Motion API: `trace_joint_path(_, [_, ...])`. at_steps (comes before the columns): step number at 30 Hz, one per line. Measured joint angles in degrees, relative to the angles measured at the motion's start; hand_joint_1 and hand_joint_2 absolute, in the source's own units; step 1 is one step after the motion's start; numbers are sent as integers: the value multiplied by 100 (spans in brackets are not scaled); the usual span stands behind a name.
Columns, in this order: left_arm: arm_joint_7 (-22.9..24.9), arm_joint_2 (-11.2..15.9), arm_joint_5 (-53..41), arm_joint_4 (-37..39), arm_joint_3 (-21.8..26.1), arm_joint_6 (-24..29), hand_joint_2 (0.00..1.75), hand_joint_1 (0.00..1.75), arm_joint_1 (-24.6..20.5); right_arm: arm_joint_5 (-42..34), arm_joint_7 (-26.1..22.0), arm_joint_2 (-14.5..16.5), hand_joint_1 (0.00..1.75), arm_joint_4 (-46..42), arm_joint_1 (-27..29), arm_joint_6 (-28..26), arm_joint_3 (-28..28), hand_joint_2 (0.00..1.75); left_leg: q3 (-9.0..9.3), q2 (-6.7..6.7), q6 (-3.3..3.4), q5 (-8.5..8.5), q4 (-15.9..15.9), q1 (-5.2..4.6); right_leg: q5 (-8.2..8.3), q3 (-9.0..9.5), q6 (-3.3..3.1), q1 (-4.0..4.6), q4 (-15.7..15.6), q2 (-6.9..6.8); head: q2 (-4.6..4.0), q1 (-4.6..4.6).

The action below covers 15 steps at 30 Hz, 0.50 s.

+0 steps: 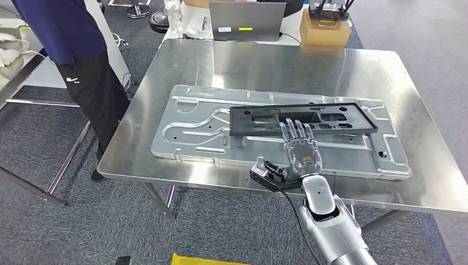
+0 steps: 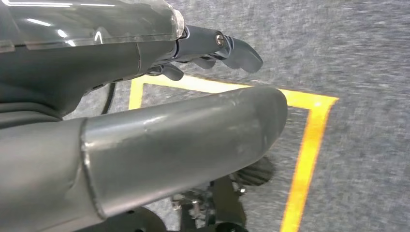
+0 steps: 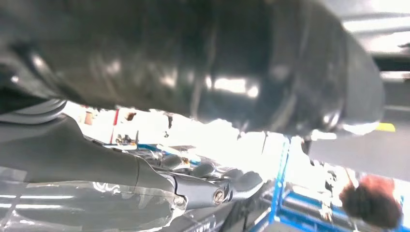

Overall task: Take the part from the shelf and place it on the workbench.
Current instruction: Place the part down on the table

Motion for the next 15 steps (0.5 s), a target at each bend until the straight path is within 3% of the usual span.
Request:
trace_joint_path(2, [13, 2, 1, 1, 12, 1, 0, 0, -3, 1, 131, -2, 0, -167, -58, 46, 262, 0, -191, 3, -30, -603, 628, 17, 138, -163, -61, -5, 1, -9, 0, -3])
trace_joint_path(3, [18, 2, 1, 1, 14, 1, 0, 0, -5, 2, 206, -6, 0, -244, -82, 72, 402, 0, -263, 3, -46, -827, 1006, 22, 199, -254, -72, 4, 16, -12, 0, -3])
trace_joint_path(4, [22, 2, 1, 1, 16, 3, 0, 0, -7, 2, 278, -13, 0, -316, -102, 97, 551, 0, -281, 4, -61, -917, 1299, 24, 256, -349, -71, 12, 38, -16, 0, -3])
trace_joint_path(5, [25, 2, 2, 1, 20, 7, 0, 0, -8, 2, 342, -24, 0, -382, -117, 118, 697, 0, -222, 4, -69, -876, 1434, 24, 309, -445, -67, 20, 64, -18, 0, -4])
trace_joint_path(6, [26, 3, 4, 1, 25, 11, 0, 0, -10, 2, 400, -37, 0, -448, -126, 135, 835, 0, -72, 4, -68, -743, 1374, 24, 357, -541, -58, 23, 98, -19, 0, -4])
trace_joint_path(7, [26, 4, 8, 0, 33, 15, 0, 0, -15, 2, 448, -50, 0, -518, -134, 146, 955, 0, 181, 4, -56, -598, 1114, 24, 401, -634, -44, 24, 139, -20, 0, -4])
trace_joint_path(9, [25, 9, 14, -1, 47, 16, 0, 0, -38, 2, 514, -72, 0, -649, -152, 164, 1123, 0, 776, 1, -6, -571, 322, 5, 474, -778, 2, 34, 226, -23, 0, -4])
trace_joint_path(10, [24, 12, 17, -1, 52, 17, 0, 0, -46, 2, 536, -82, 0, -701, -164, 170, 1182, 0, 971, -3, 22, -618, 20, -10, 513, -812, 34, 38, 251, -29, 0, -3])
trace_joint_path(11, [25, 13, 18, -1, 54, 17, 0, 0, -53, 2, 548, -90, 0, -738, -176, 174, 1228, 0, 1061, -6, 49, -676, -149, -29, 557, -826, 68, 38, 256, -35, 0, -3])
trace_joint_path(13, [25, 5, 20, -1, 57, 18, 0, 0, -51, 2, 564, -109, 0, -786, -192, 185, 1312, 0, 1022, 3, 118, -602, -205, -30, 635, -835, 140, 29, 239, -36, 0, -2])
trace_joint_path(14, [26, -1, 20, 0, 58, 18, 0, 0, -54, 2, 568, -122, 0, -802, -197, 190, 1345, 0, 986, 16, 165, -541, -222, -18, 576, -866, 177, 21, 273, -22, 0, -1])
trace_joint_path(15, [26, -6, 20, 1, 60, 19, 0, 0, -56, 2, 570, -136, 0, -817, -200, 193, 1372, 0, 931, 31, 218, -463, -242, -1, 409, -919, 214, 14, 390, -8, 0, 0])
